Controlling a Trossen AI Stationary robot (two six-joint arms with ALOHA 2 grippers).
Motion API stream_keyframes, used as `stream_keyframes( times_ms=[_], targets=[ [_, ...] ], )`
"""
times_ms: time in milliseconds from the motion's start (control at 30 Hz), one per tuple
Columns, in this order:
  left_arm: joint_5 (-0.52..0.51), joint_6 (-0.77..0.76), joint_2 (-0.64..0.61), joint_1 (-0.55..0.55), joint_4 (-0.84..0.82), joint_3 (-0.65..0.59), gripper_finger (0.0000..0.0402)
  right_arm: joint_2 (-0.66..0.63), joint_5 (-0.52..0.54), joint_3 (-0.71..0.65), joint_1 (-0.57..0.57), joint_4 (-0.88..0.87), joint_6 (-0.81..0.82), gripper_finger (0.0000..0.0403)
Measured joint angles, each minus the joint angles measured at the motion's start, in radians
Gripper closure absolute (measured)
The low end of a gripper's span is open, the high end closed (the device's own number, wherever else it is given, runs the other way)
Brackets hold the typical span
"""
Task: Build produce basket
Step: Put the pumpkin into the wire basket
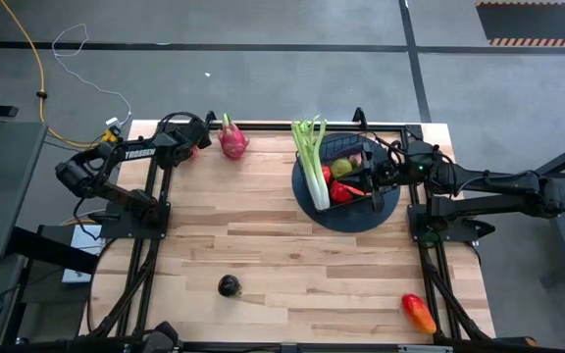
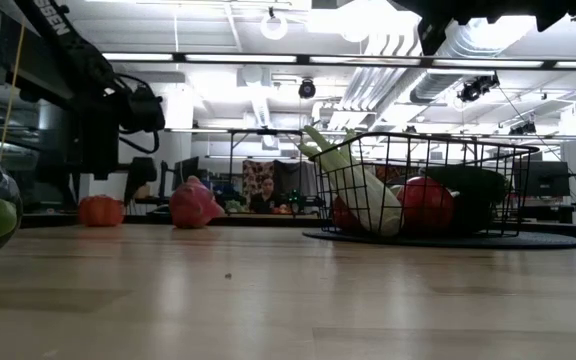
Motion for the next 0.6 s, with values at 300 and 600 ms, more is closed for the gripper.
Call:
stream_keyframes(
  times_ms=[300,600],
  targets=[
    [0.128,0.026,0.078,0.021,0.018,0.000,0.0007,0.000,0.000,0.000,0.000,0.000,0.002,0.0403],
    [0.144,0.021,0.093,-0.001,0.029,0.000,0.0094,0.000,0.000,0.000,0.000,0.000,0.002,0.0403]
  ],
)
